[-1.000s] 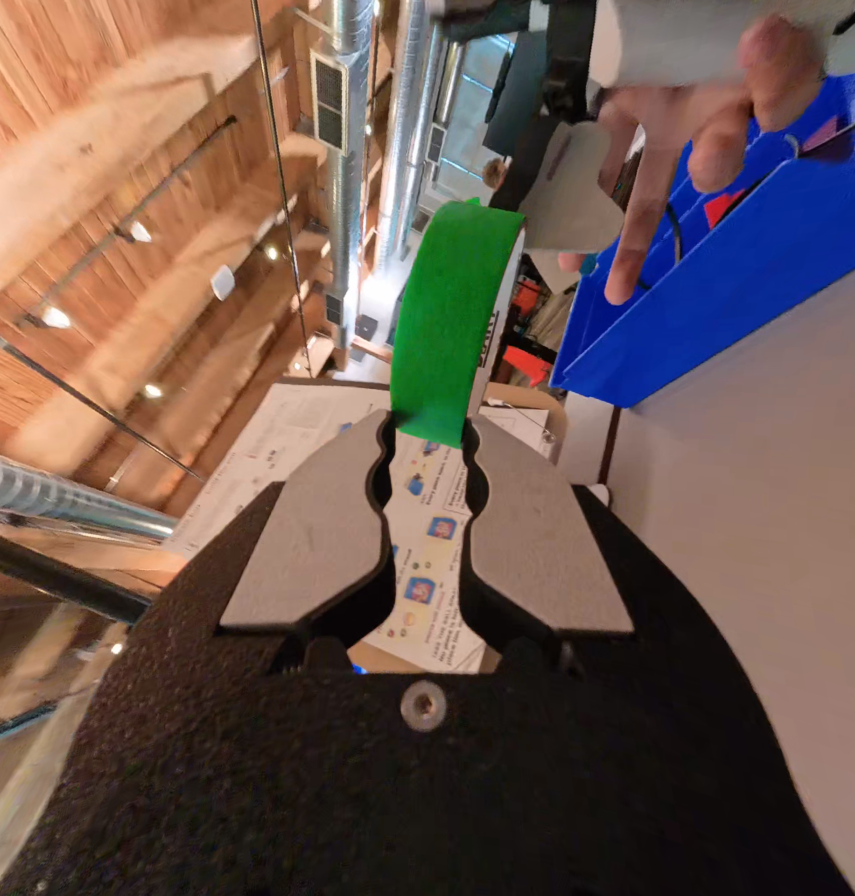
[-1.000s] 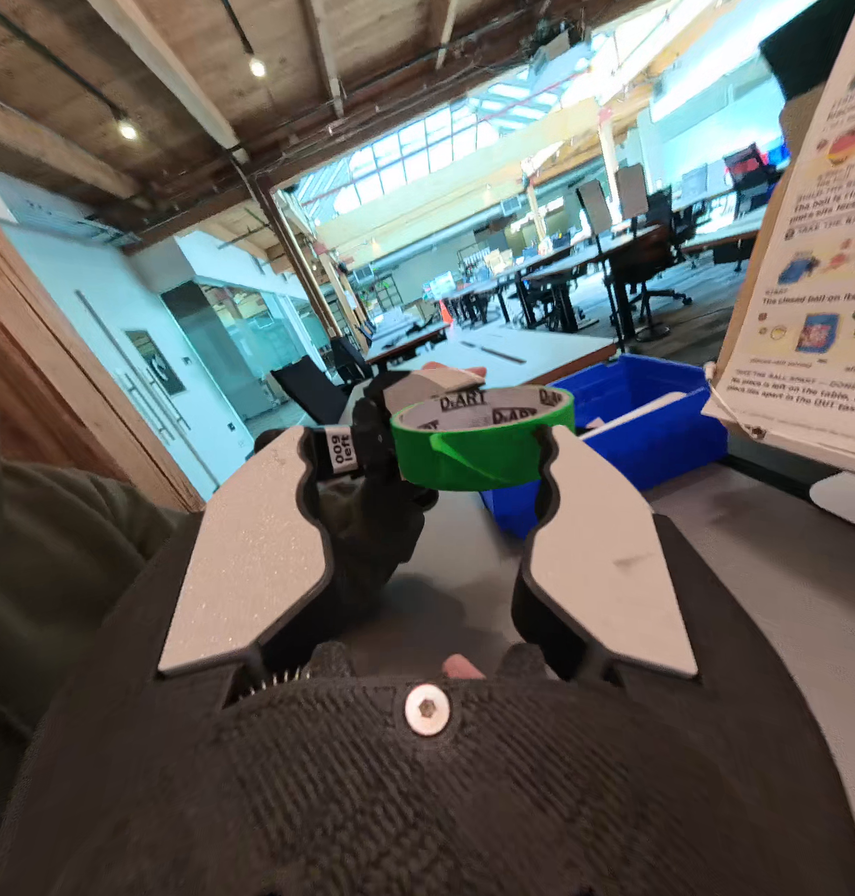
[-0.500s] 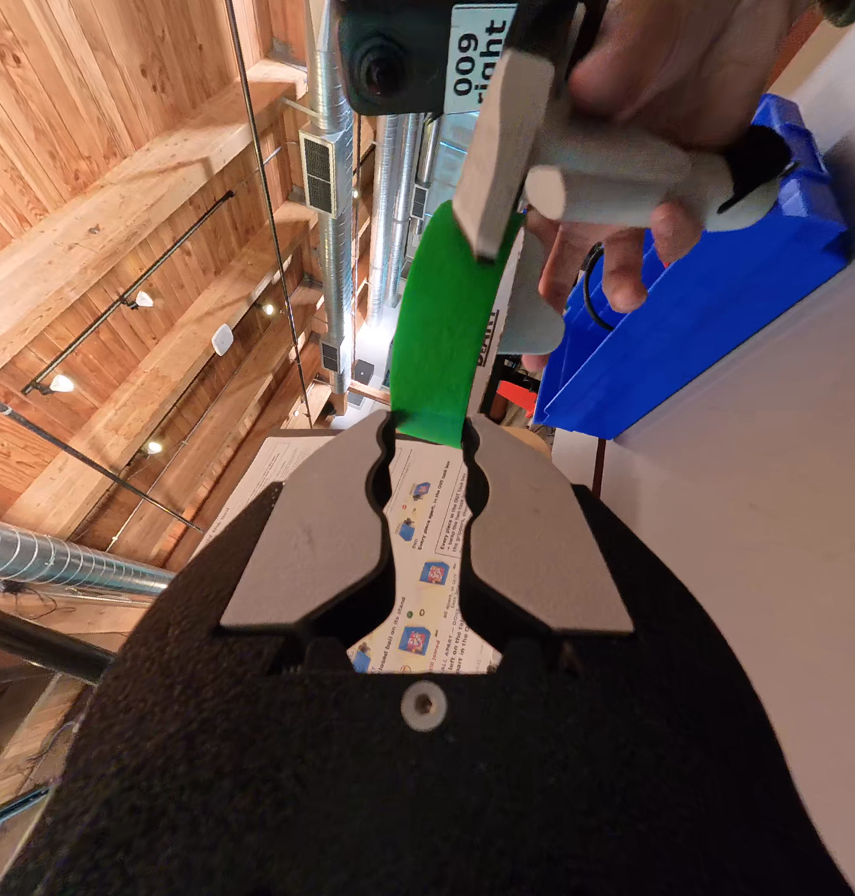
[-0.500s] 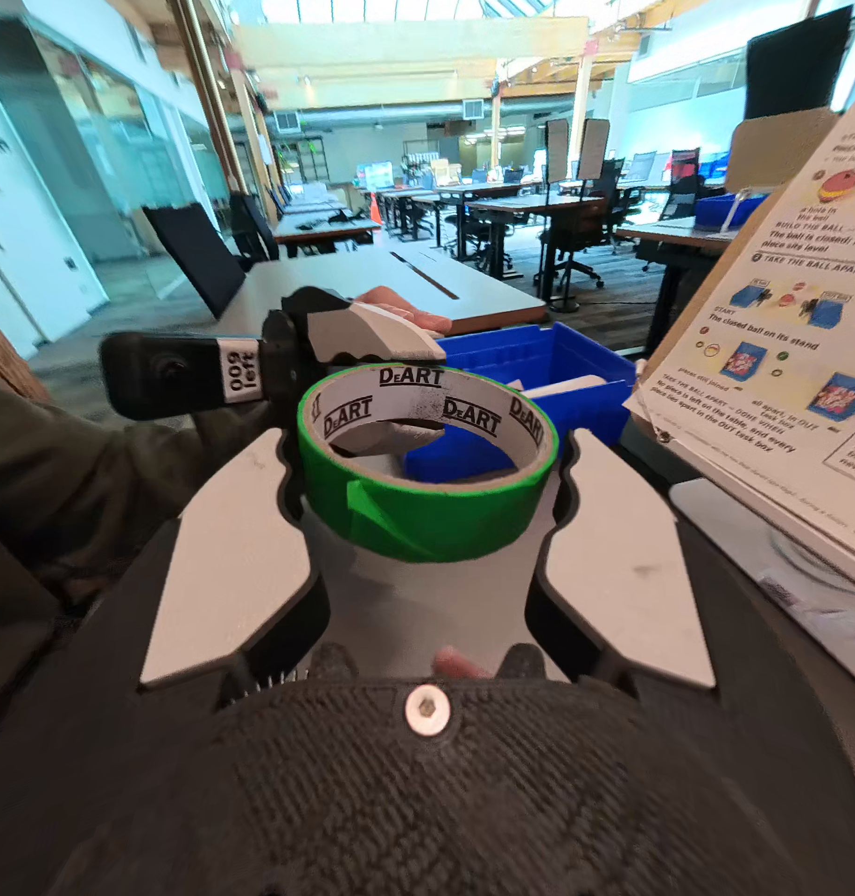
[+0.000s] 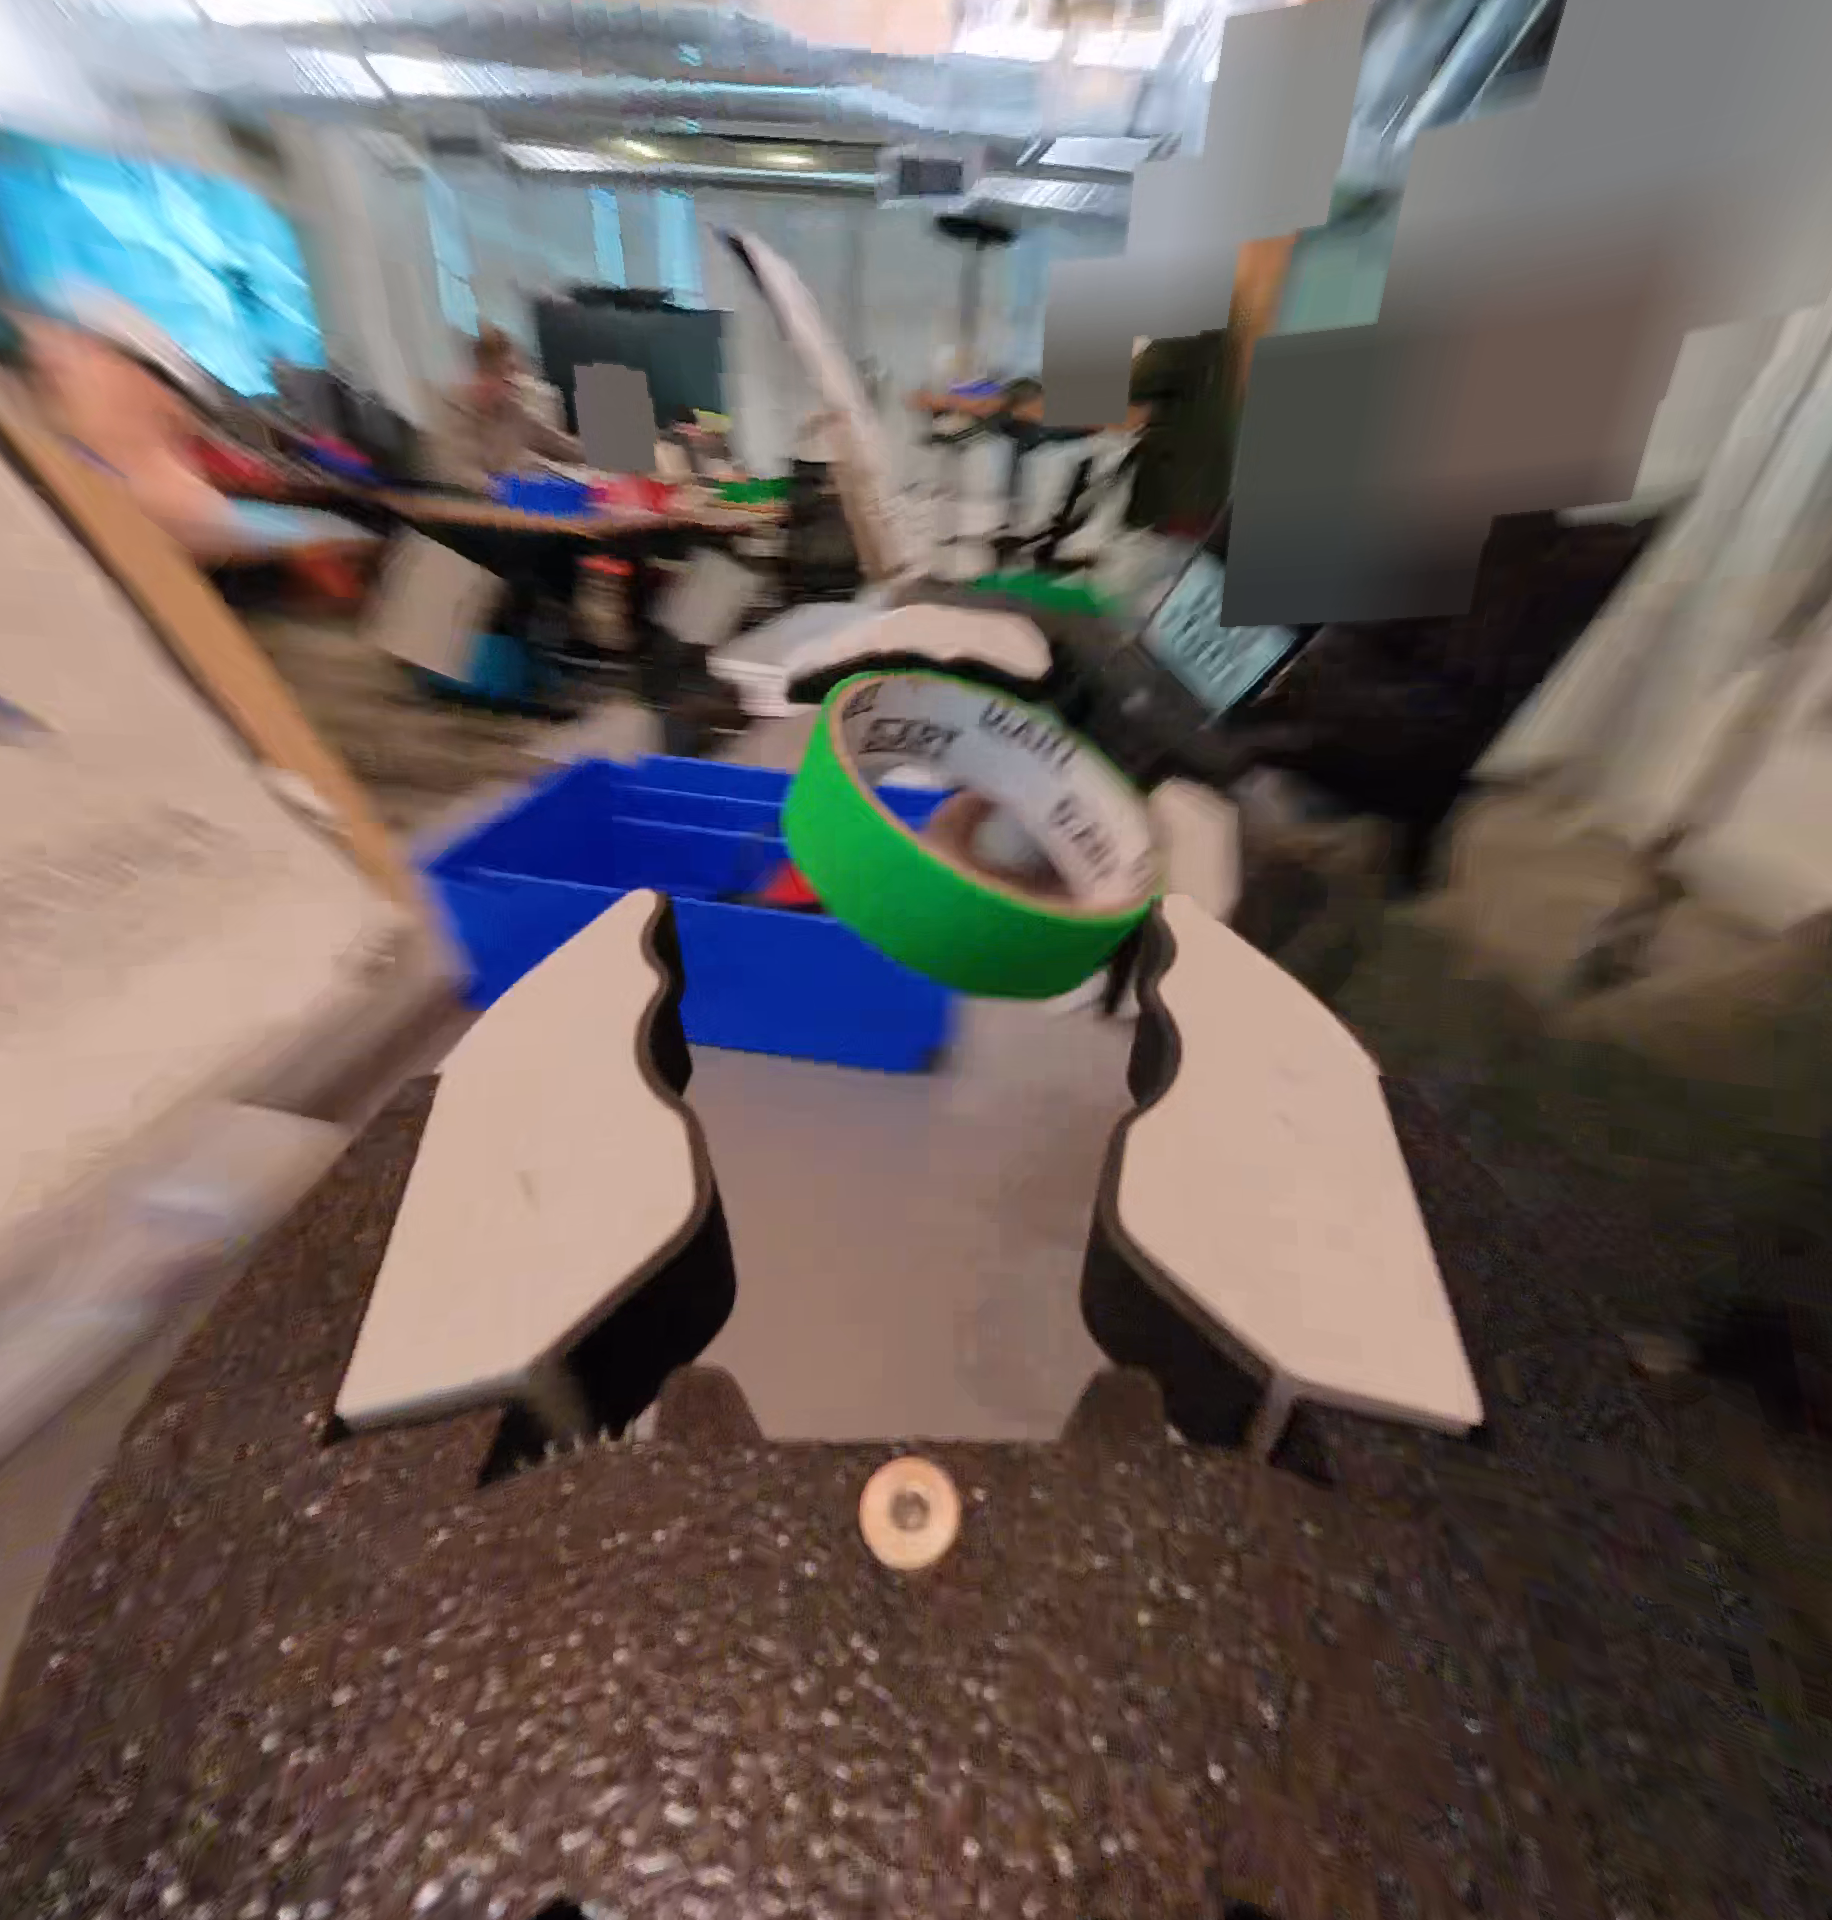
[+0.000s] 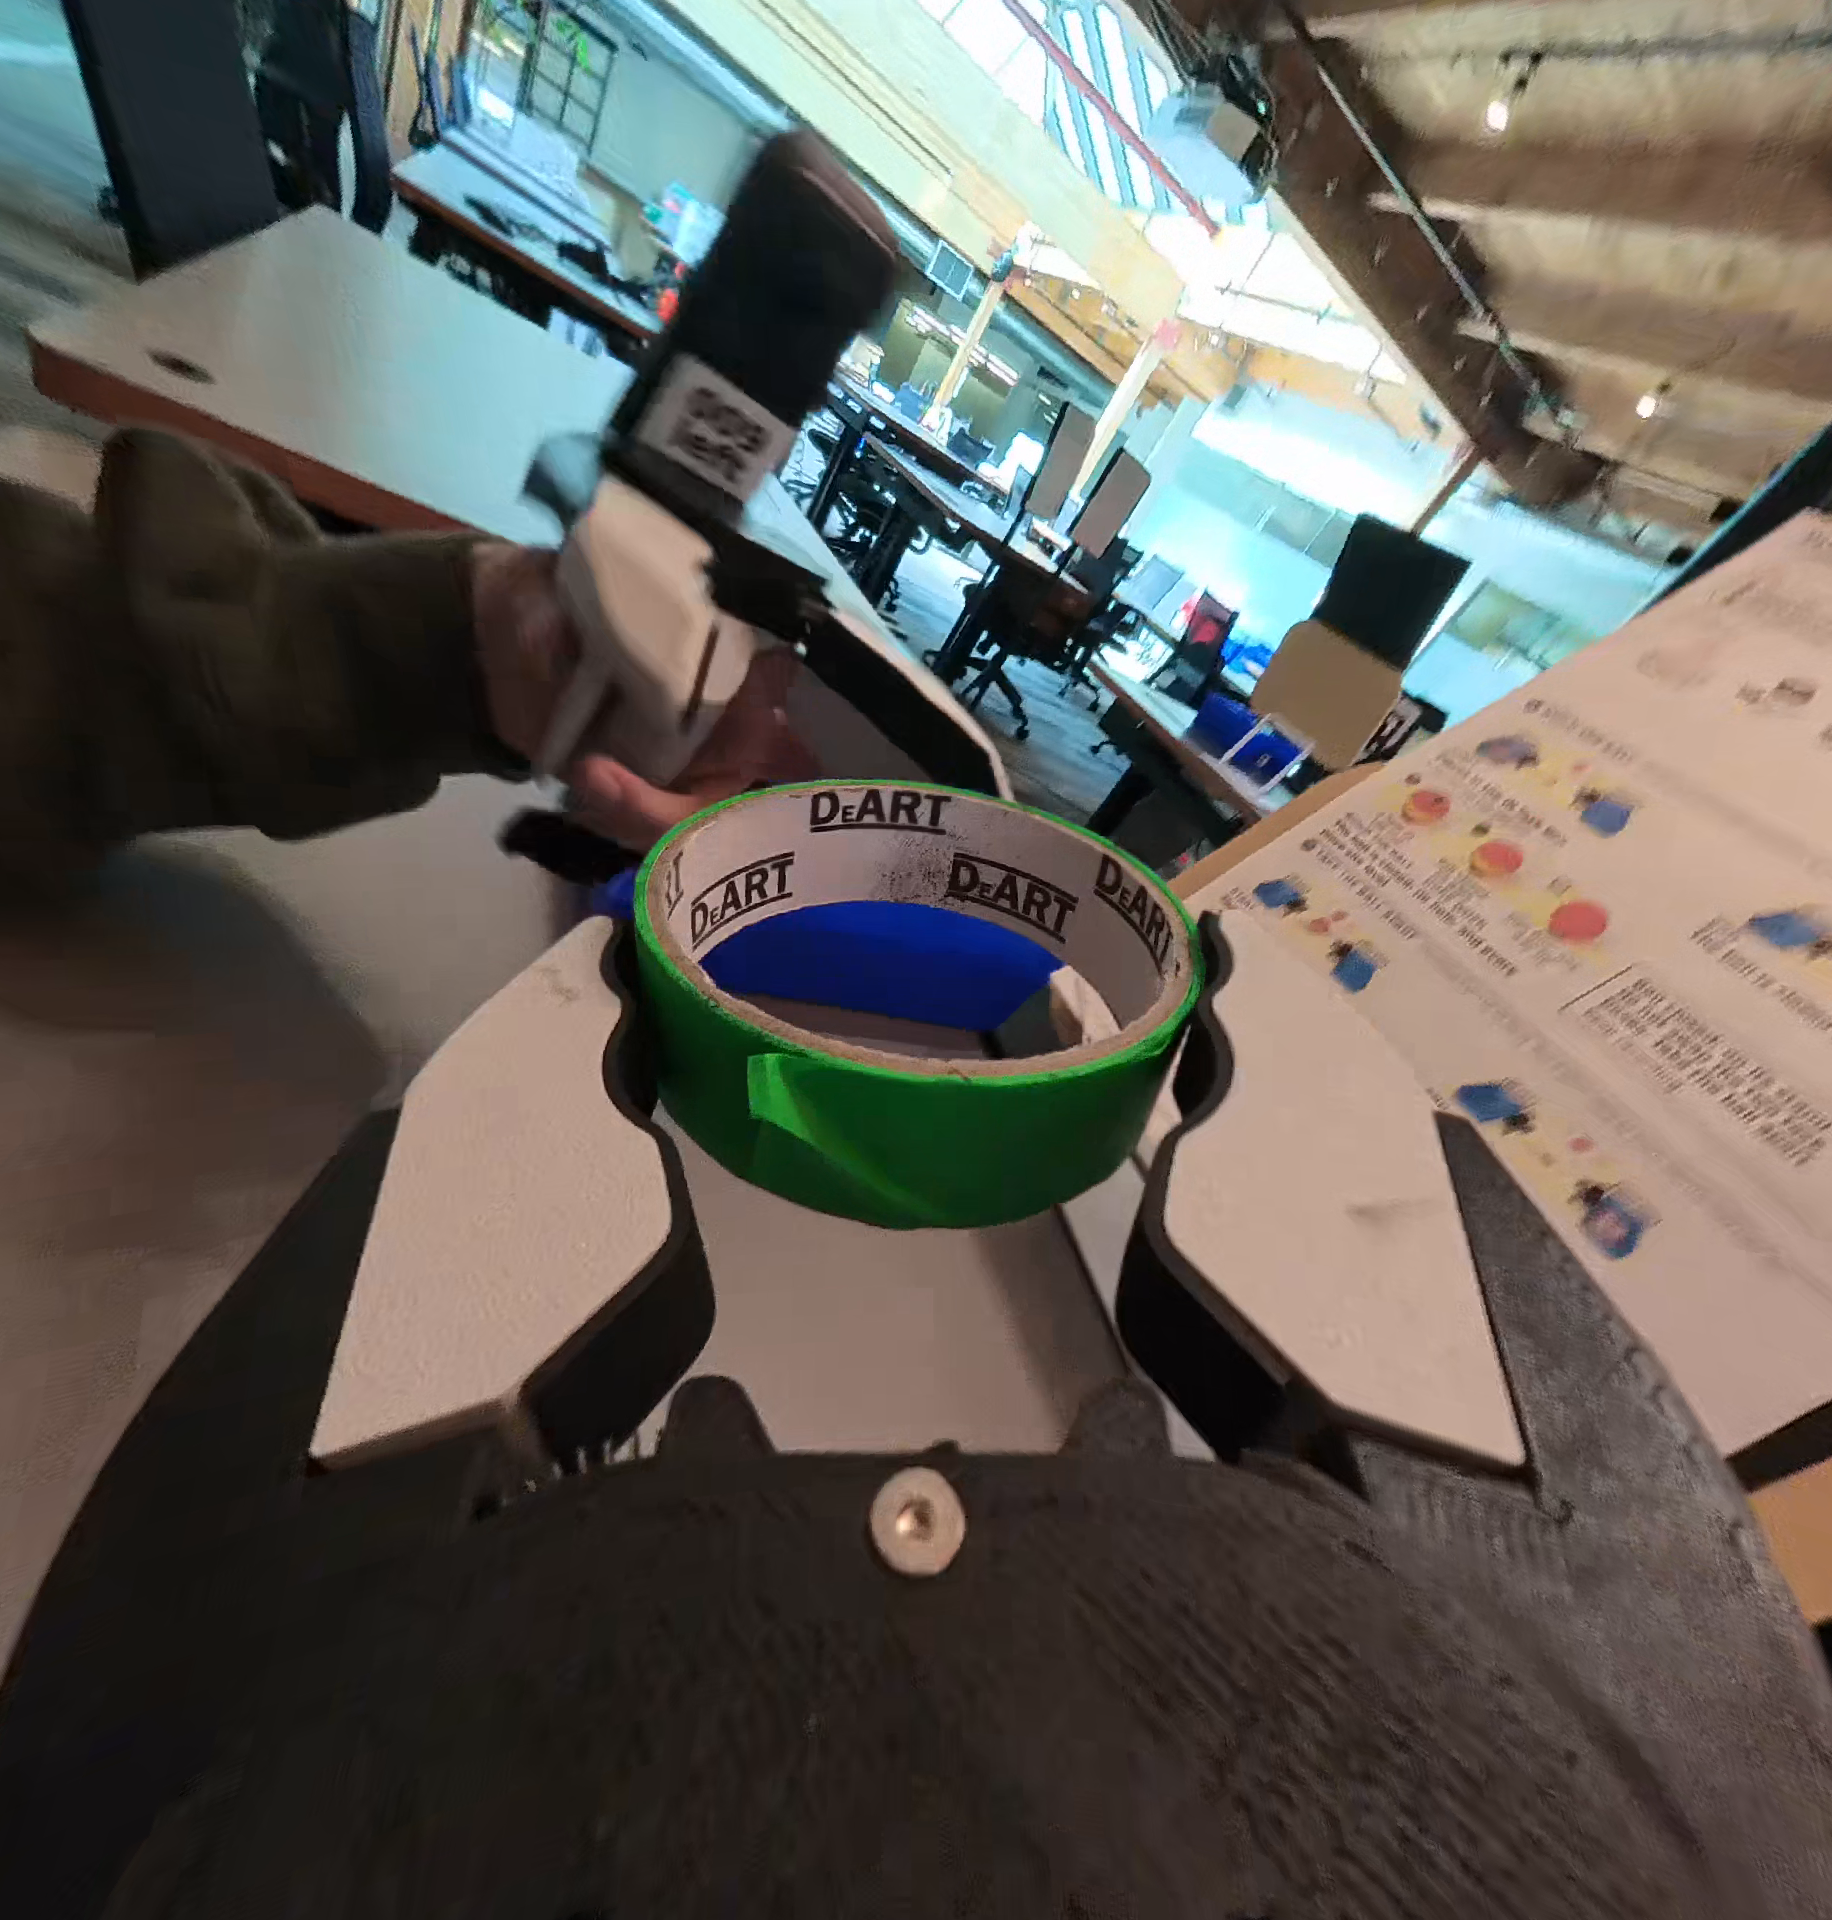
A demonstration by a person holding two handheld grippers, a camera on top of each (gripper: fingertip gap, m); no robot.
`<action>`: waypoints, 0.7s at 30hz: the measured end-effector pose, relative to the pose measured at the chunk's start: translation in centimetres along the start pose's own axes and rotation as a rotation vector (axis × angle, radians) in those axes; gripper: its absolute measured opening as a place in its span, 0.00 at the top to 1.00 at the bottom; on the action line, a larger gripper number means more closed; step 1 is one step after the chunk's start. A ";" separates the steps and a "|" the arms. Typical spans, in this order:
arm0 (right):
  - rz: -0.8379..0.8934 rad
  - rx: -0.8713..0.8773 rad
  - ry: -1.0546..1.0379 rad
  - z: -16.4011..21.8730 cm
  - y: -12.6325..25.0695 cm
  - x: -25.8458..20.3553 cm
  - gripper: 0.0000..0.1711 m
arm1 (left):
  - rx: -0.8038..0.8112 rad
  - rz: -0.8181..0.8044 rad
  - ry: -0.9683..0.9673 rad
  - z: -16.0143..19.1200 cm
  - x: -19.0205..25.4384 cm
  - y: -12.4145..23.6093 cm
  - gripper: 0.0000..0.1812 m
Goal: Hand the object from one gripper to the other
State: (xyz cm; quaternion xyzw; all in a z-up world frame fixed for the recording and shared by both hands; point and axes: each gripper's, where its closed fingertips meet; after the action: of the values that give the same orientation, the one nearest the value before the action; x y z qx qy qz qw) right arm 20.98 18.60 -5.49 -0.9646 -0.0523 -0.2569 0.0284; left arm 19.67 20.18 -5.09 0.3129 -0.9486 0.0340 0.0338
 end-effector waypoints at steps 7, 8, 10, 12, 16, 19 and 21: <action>0.001 -0.034 0.192 1.2 -1.0 -1.0 0.42 | -0.075 0.336 0.668 2.9 1.9 -0.6 0.71; 0.006 -0.059 0.227 1.7 -1.1 -1.0 0.42 | -0.073 0.335 0.684 3.1 1.8 -0.7 0.71; 0.018 -0.081 0.256 1.9 -1.2 -0.9 0.42 | -0.057 0.325 0.709 3.2 1.3 -0.8 0.74; 0.016 -0.060 0.253 1.5 -1.1 -0.9 0.42 | -0.045 0.315 0.708 3.3 1.0 -0.6 0.83; 0.021 -0.072 0.285 1.6 -1.2 -1.0 0.42 | -0.029 0.300 0.712 3.3 0.5 -0.5 0.84; 0.042 -0.113 0.311 2.3 -1.3 -0.7 0.41 | -0.029 0.276 0.676 3.6 0.0 -0.6 0.84; 0.065 -0.165 0.306 3.1 -1.3 -0.3 0.41 | -0.032 0.240 0.654 4.0 -0.6 -0.8 0.84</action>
State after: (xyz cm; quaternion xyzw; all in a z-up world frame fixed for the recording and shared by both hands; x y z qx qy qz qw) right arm 22.13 20.11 -8.33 -0.9144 0.0050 -0.4034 -0.0349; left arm 20.44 19.52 -9.06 0.1712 -0.9180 0.1212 0.3366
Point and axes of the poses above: each gripper's, where its closed fingertips meet, y back along the fingers, z out of its underside, x = y × z across the jaws, and after that the axes turned 6 degrees about z, right-handed
